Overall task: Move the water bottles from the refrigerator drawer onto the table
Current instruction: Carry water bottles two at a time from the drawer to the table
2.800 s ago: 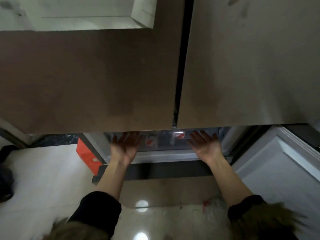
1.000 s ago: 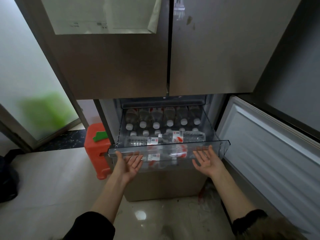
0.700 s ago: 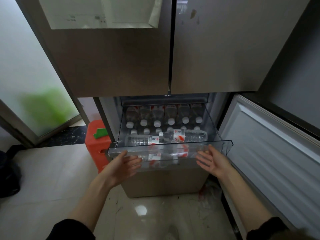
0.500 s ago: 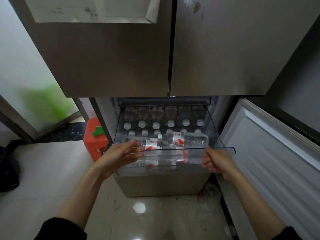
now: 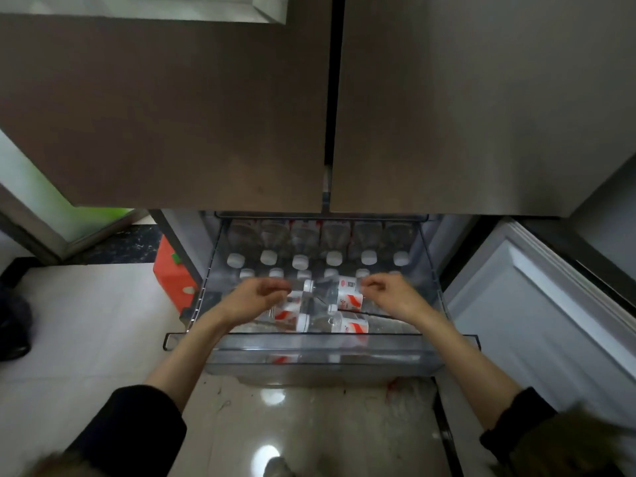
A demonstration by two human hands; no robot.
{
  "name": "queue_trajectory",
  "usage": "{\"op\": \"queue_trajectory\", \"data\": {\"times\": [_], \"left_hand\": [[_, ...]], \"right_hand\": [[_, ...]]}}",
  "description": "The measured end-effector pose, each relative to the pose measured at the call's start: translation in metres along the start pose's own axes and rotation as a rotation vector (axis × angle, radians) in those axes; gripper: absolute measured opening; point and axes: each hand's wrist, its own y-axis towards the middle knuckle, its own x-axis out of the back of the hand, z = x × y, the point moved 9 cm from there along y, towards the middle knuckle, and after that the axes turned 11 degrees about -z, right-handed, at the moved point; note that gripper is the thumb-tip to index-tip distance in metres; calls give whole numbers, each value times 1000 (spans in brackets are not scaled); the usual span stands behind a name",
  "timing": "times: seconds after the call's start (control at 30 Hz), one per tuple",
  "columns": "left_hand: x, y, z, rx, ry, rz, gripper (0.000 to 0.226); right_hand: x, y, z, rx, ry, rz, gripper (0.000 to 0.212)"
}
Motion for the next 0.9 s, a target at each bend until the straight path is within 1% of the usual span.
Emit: {"op": "queue_trajectory", "data": {"times": [0.1,0.17,0.23,0.4,0.5,0.6,0.73,0.9], "left_hand": [[-7,24,9,-78,224,78,36],[-13,37,16,-101,304,142,37],[-19,47,23,-126,381,196,41],[-41,63,40,-157,557,308,67],[-49,69,44,-239,765,306,75],[-55,74,52,-254,917,300,84],[-59,75,57,-269,997,270,87],[-52,77,52,-285,952,202,80]], "right_hand": [[-13,22,-2,79,-289,37,43],[-23,32,-5,134,-483,94,49],[-30,39,-11,161,-603,117,52],[-40,52,-13,239,-742,105,65],[-44,56,-11,238,-808,85,71],[-47,56,-10,236,-850,54,72],[-47,56,-9,245,-872,42,71],[-47,57,-9,212,-913,69,69]]}}
